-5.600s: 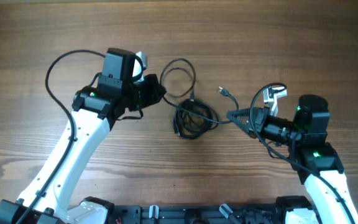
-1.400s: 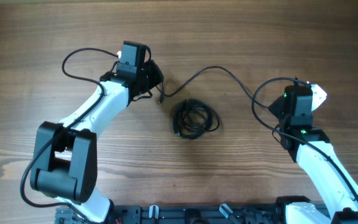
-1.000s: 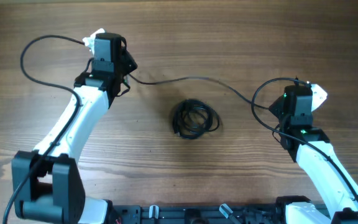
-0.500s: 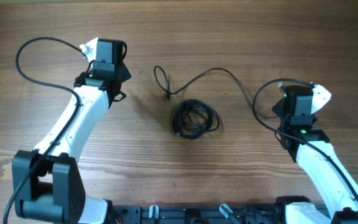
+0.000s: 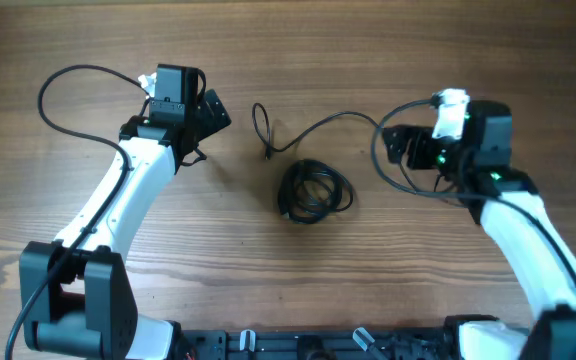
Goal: Untangle cables
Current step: 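Carry the cable end with the right gripper to the table's far right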
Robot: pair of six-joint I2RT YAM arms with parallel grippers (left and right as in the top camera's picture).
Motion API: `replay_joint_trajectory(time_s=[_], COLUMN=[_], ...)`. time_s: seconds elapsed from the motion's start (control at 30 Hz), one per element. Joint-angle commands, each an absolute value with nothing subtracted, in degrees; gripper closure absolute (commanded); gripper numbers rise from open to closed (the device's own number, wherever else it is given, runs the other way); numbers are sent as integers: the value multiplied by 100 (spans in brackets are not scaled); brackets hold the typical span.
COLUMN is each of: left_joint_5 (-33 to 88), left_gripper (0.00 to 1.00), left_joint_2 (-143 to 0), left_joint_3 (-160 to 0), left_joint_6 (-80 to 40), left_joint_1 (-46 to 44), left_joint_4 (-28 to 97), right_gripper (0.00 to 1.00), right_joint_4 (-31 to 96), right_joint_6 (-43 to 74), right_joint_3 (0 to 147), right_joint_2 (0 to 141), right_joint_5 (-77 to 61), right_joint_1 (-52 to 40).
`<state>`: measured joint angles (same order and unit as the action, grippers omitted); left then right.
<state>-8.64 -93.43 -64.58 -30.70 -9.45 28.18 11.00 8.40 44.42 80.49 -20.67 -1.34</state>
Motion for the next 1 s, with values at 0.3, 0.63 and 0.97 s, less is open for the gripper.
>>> replay_joint_trajectory(time_s=[0.3,0.63,0.97], left_joint_5=[-792,-792,-792], left_gripper=[0,0,0], left_joint_2=[-9386,-9386,-9386], left_joint_3=[-6488,-6488,-6488], left_joint_6=[-3083,-3083,-3083], left_joint_1=[-926,-926,-926], left_joint_4=[2816,2816,2816], right_gripper=[6,46,96], right_joint_4=[4073,3736,3391], right_joint_6=[-1203,-1181,-12], right_joint_3=[7988,7983,8715], right_joint_2=[10792,11502,11351], right_joint_5=[-878,-923,-1162], right_joint_1=[-906,-910,-904])
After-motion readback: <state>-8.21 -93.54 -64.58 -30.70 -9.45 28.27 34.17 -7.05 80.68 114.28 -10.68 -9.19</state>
